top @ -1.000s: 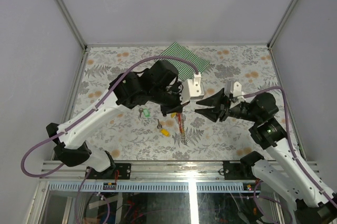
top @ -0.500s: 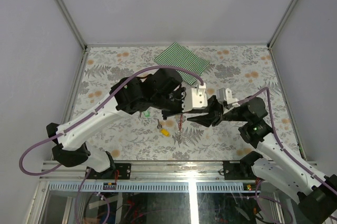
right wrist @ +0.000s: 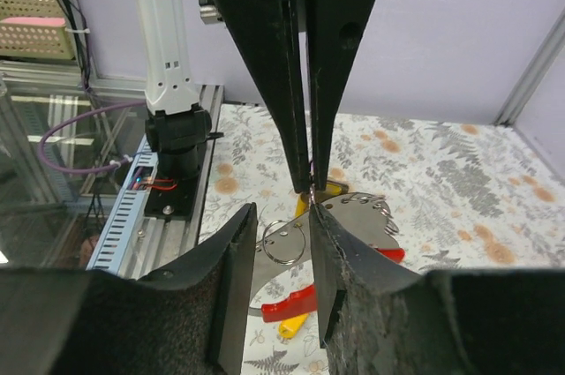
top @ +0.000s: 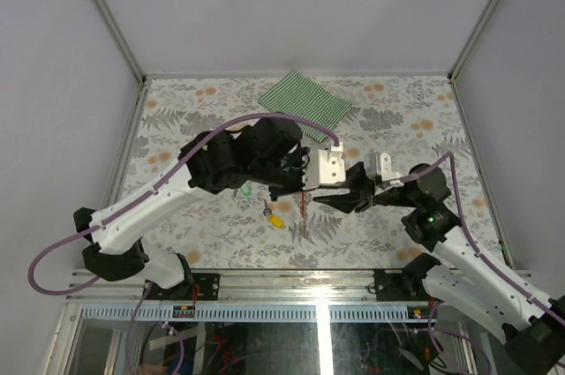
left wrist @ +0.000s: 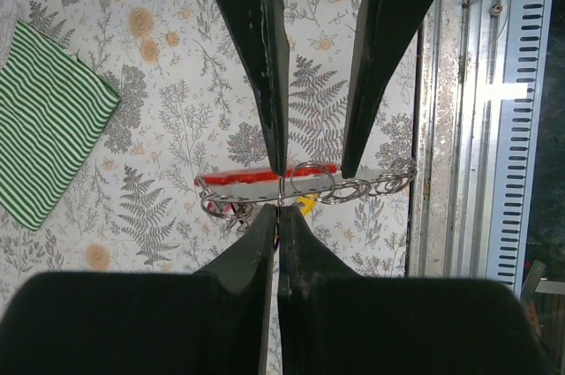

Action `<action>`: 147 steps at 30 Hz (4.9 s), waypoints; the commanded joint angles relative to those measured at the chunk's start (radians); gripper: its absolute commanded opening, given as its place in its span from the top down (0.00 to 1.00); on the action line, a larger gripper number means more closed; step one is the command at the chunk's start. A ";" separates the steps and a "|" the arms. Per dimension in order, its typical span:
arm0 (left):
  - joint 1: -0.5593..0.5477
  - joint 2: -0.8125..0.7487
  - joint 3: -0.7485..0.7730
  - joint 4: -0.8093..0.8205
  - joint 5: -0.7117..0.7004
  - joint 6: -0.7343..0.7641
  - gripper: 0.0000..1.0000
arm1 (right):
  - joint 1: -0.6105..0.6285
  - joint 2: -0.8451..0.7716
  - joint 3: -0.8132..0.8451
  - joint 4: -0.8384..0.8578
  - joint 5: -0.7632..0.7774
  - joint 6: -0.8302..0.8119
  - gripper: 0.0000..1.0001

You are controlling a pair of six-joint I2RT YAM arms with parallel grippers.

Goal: Put the keys on the keyring

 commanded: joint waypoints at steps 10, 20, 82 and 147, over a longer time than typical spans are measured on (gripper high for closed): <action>-0.016 -0.029 0.007 0.030 0.025 0.010 1.00 | 0.005 -0.002 0.036 0.060 0.016 -0.024 0.64; -0.027 -0.024 0.006 0.030 0.050 0.026 1.00 | 0.006 0.027 0.048 0.066 -0.002 -0.026 0.67; -0.041 -0.423 -0.449 0.626 0.153 -0.097 0.65 | 0.052 -0.001 0.191 0.060 -0.096 0.084 1.00; -0.041 -0.620 -0.717 1.154 0.051 -0.292 0.73 | 0.052 0.011 0.165 0.394 0.086 0.327 1.00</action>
